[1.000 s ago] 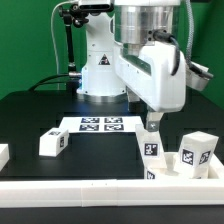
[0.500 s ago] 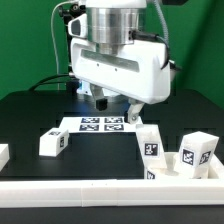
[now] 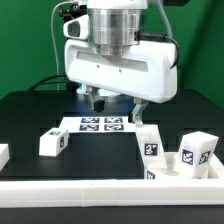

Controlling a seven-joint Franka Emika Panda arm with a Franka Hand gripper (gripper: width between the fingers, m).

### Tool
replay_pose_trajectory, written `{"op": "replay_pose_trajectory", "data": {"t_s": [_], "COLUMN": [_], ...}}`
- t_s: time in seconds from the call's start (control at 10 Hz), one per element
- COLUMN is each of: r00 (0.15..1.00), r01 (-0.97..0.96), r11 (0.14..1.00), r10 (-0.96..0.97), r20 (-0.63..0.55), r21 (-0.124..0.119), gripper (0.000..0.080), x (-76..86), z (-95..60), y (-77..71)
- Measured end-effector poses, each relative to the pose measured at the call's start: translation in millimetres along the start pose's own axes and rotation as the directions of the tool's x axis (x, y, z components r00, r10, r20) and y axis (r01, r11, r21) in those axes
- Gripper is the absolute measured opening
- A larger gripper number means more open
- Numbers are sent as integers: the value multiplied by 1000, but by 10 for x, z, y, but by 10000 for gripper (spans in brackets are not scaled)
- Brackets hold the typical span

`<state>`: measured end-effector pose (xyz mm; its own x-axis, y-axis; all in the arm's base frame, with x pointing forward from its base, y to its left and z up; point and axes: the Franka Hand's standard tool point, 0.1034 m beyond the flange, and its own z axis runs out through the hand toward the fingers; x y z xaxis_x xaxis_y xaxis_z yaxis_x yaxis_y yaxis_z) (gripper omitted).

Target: Assemble stool

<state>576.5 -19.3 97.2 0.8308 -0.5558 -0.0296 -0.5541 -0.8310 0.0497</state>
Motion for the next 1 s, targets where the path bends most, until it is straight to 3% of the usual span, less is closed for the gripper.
{"op": "replay_pose_trajectory", "data": {"t_s": [0.3, 0.5, 0.6, 1.0], "r00": [930, 914, 919, 918], "r01": [368, 405, 394, 398], "r11": [930, 914, 919, 918], "r10": [-368, -405, -394, -398], "r20": [-18, -8, -3, -2], "r21": [-7, -3, -9, -10], "gripper": [649, 649, 649, 649], "x": [68, 171, 195, 187], "z": [33, 144, 196, 201], "y": [352, 663, 731, 719]}}
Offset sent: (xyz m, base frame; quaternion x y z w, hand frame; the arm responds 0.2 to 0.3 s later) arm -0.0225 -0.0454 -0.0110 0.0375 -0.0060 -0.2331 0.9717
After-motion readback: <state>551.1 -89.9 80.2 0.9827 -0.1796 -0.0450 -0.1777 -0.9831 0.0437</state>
